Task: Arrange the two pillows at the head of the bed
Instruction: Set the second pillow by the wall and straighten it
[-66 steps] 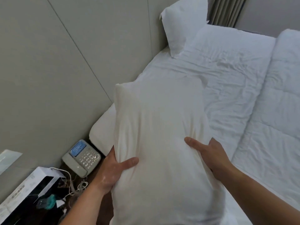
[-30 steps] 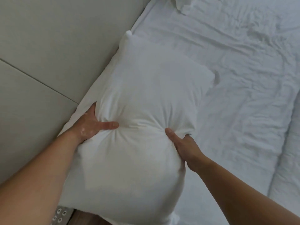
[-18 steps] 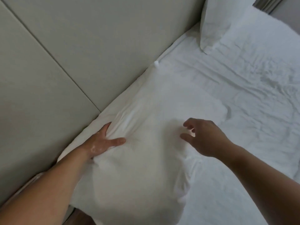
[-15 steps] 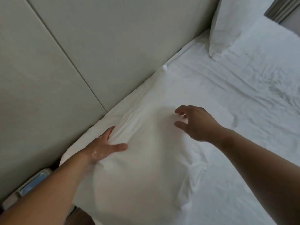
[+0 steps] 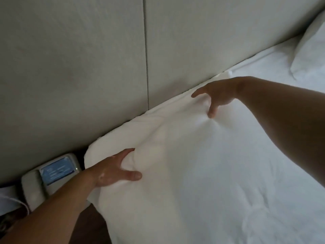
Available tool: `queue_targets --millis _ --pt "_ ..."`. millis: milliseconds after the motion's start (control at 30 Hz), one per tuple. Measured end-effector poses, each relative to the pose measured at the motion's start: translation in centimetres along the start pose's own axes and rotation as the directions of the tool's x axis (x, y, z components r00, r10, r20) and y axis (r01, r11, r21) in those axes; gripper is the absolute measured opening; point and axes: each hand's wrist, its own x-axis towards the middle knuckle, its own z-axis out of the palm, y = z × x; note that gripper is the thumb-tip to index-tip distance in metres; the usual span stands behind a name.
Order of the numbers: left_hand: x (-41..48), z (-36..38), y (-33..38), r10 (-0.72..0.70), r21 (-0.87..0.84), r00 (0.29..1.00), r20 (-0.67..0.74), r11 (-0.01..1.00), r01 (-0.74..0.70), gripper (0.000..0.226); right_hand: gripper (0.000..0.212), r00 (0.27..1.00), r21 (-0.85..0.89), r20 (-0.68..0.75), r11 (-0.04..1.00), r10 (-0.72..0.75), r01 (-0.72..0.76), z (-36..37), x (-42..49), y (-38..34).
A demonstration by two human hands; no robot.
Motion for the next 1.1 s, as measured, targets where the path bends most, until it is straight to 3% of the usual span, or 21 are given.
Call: queue_targets --millis 200,333,500,700,900,1100 --pt "-0.7 0.0 -1.5 -0.046 0.007 0.999 0.001 0.999 0.046 0.109 0.112 0.990 -0.086 0.118 0.994 0.073 -0.063 1.3 2.3 -0.7" --pt "-2.0 0.8 -0.7 0.015 0.054 0.996 -0.084 0.998 -0.011 0.060 0.102 0.991 -0.173 0.060 0.979 0.123 -0.111 2.8 0.9 -1.2" --pt "-4.0 1.7 0.4 0.096 0.206 0.976 -0.197 0.977 -0.055 0.039 0.071 0.988 -0.243 -0.100 0.960 0.115 -0.136 4.2 -2.1 -0.8" --pt "-8.1 0.7 3.5 0.212 0.346 0.932 -0.293 0.933 -0.103 0.036 0.034 0.964 -0.197 -0.250 0.970 0.090 -0.142 2.9 -7.8 1.1" --pt "-13.5 -3.0 9.2 0.334 0.574 0.849 -0.410 0.818 -0.044 0.039 0.053 0.920 -0.118 -0.383 0.983 0.084 -0.139 -0.8 -13.8 0.5" --pt "-16.5 -7.5 13.1 0.472 0.690 0.714 -0.517 0.724 0.020 0.042 0.042 0.815 -0.051 -0.574 0.989 0.083 -0.136 -5.3 -16.1 -0.6"
